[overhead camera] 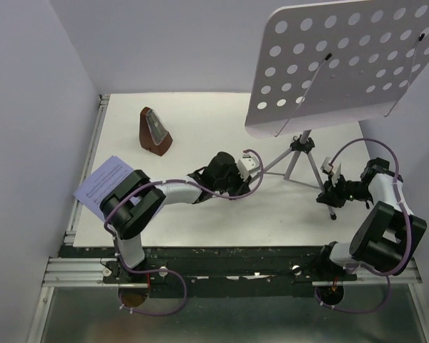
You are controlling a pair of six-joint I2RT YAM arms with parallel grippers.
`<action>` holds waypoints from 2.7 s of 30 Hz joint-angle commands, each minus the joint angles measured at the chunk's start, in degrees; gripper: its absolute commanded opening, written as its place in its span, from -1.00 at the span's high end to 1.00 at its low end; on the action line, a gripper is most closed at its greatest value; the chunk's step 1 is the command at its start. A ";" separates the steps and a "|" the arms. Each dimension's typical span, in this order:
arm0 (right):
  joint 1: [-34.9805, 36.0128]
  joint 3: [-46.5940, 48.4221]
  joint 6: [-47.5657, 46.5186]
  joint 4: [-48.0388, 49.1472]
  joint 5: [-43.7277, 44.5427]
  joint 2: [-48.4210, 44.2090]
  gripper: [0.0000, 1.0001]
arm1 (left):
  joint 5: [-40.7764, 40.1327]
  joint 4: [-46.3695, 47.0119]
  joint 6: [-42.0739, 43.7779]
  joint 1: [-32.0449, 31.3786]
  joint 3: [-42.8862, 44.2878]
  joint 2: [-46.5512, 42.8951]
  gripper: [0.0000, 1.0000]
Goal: Set up the instrument practice props
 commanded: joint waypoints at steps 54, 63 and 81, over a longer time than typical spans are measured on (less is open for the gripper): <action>-20.37 10.43 -18.18 -24.99 0.08 -4.68 -0.47 | 5.41 -8.65 -10.05 9.66 -12.12 -28.02 -0.32; -18.27 11.30 -38.15 -41.34 -24.38 -4.09 -0.98 | 1.29 -5.72 7.10 -0.80 -10.91 -30.09 -0.38; -18.18 11.31 -26.28 -36.17 -20.78 -3.90 -0.89 | -38.80 -7.82 1.75 -9.86 -4.15 -6.88 0.43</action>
